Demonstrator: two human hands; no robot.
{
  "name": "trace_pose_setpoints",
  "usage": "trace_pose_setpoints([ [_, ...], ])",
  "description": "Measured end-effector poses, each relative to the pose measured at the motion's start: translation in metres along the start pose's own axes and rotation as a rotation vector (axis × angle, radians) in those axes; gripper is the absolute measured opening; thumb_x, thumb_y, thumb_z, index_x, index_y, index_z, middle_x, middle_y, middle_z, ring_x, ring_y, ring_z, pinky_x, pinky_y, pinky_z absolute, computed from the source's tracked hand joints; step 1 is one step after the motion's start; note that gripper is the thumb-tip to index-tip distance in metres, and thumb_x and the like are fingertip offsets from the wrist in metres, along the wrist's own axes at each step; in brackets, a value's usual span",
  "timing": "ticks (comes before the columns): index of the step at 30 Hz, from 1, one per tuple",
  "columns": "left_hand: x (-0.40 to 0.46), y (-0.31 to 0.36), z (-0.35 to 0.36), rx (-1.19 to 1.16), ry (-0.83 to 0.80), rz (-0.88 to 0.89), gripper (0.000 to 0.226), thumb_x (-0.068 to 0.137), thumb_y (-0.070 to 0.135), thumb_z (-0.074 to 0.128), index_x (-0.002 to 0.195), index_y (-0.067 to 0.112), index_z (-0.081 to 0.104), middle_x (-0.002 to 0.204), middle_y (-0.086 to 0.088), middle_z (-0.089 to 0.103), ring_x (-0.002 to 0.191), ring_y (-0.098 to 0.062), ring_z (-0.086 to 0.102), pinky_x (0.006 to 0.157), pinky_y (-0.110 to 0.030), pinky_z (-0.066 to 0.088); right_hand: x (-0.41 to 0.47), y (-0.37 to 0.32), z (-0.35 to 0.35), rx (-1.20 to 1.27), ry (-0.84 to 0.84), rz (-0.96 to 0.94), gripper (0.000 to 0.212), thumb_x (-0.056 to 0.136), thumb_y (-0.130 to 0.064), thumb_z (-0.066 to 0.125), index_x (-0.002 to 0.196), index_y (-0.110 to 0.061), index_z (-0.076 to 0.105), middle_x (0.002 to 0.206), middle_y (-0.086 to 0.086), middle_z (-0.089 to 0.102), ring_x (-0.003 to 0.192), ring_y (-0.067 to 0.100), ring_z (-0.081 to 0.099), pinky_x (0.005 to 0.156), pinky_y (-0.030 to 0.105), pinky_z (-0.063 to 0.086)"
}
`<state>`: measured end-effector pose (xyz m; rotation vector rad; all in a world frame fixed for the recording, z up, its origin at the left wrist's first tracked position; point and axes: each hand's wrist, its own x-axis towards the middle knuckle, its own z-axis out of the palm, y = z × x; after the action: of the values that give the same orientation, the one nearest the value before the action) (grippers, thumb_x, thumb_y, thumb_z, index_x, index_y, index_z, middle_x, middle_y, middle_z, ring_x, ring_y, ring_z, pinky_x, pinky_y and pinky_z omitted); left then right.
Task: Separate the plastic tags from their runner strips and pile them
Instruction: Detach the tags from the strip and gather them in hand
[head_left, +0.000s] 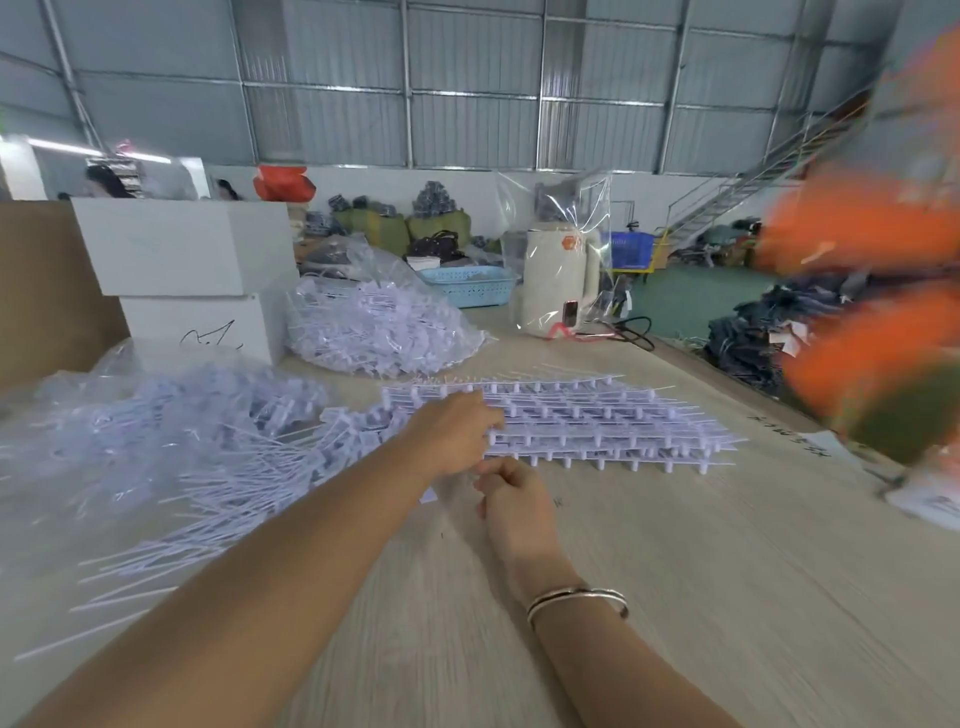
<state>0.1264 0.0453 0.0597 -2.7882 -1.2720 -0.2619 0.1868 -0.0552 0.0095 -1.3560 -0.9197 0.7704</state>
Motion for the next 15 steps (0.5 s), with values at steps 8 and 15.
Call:
trace_pose_setpoints([
  [8,0.005,0.014,-0.019,-0.25,-0.044,-0.172,0.01,0.086,0.021,0.048,0.091,0.022,0.057,0.094,-0.002,0.063,0.077,-0.022,0.059,0.065,-0.031,0.047,0.004,0.003,0.001,-0.024,-0.001,-0.022,0.025,0.089,-0.005,0.047,0.076,-0.021,0.061,0.057,-0.005,0.05,0.056,0.01,0.045,0.044,0.009,0.031],
  [15,0.005,0.022,-0.014,-0.101,-0.243,-0.119,0.034,0.086,0.046,0.05,0.089,0.013,0.058,0.096,-0.009,0.061,0.09,-0.024,0.056,0.078,-0.035,0.044,0.008,0.003,-0.001,-0.565,0.042,-0.194,0.025,0.089,-0.004,0.041,0.103,-0.003,0.062,0.107,0.01,0.058,0.101,0.023,0.052,0.073,0.017,0.032],
])
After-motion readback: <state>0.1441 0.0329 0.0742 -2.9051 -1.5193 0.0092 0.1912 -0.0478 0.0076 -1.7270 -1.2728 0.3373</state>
